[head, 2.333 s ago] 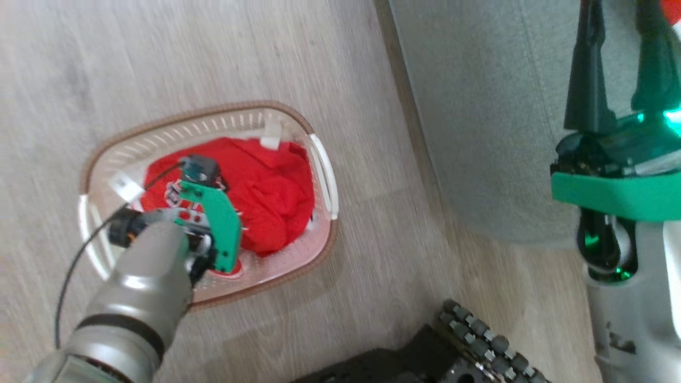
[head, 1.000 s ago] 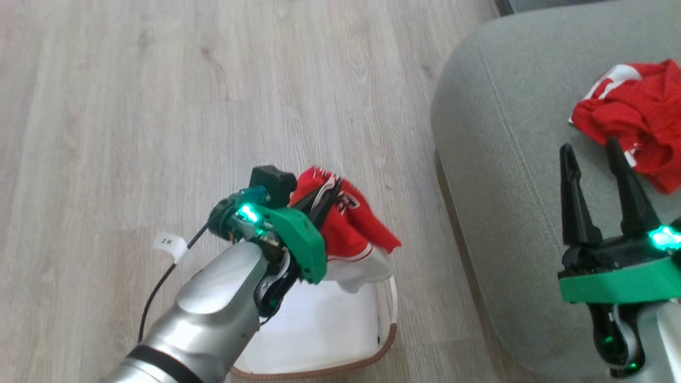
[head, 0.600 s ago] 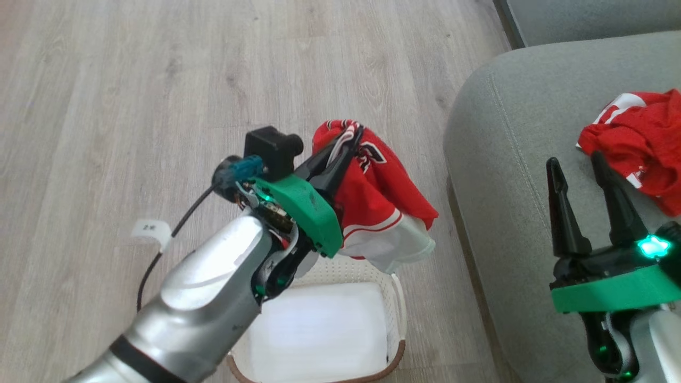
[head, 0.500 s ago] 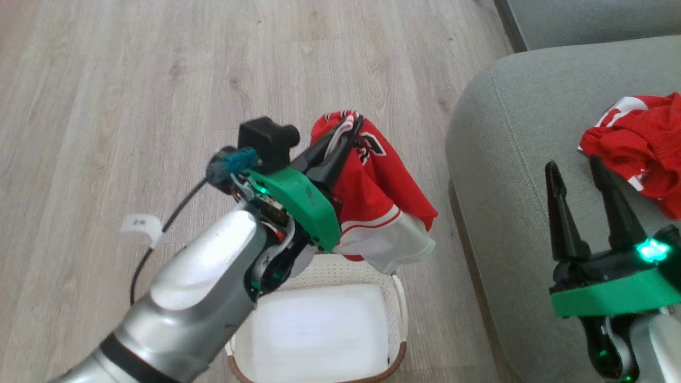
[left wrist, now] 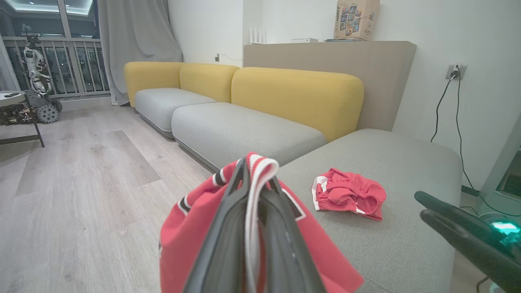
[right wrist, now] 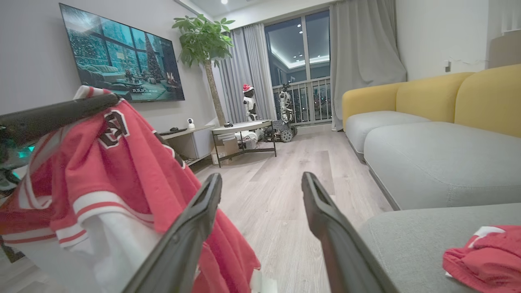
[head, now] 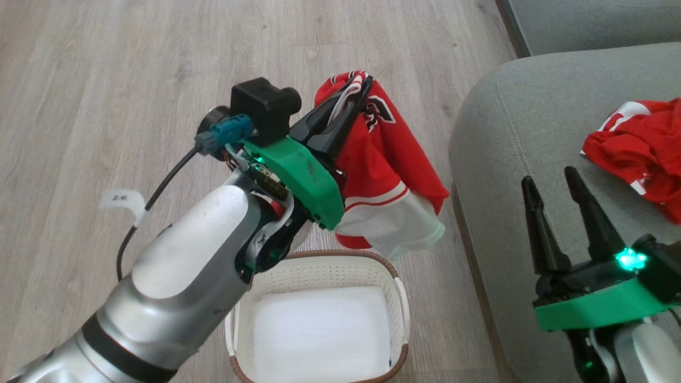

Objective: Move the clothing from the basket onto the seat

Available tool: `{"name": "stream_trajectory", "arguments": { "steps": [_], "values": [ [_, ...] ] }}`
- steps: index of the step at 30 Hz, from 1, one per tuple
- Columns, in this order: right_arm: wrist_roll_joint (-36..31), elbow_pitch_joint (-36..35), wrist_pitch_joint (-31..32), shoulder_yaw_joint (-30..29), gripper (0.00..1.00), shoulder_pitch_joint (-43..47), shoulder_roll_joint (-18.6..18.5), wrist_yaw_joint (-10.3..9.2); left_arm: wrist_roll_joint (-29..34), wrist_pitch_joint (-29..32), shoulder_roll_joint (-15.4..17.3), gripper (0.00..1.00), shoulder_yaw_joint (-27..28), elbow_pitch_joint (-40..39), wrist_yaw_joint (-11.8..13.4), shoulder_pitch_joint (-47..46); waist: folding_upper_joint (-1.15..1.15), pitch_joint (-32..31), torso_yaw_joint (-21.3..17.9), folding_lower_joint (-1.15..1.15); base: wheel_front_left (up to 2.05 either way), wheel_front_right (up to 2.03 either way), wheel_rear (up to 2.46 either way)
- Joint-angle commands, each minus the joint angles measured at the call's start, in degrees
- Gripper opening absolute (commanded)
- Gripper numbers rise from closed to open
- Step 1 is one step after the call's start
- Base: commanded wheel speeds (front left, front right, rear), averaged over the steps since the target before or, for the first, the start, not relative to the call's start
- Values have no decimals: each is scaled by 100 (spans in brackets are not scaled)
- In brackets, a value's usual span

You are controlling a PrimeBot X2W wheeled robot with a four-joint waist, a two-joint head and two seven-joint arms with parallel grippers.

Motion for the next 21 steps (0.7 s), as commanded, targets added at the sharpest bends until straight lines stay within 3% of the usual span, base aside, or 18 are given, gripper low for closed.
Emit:
{"name": "stream_trajectory", "arguments": {
  "steps": [1, 11, 21],
  "values": [
    [37, -255, 14, 172, 100, -128, -132, -1, 59, 6, 154, 0, 297, -218, 42, -401, 0, 24, 2, 1, 0, 0, 0],
    [260, -319, 24, 1385, 100, -511, -539, -1, 56, -23, 121, 0, 294, -182, 8, -544, 0, 155, 26, 1, 0, 0, 0],
    [361, 884, 548, 2434, 100, -1642, -733, -1, 0, -25, 14, 0, 202, -83, -92, -615, 0, 94, 200, 1, 0, 0, 0]
  ]
}}
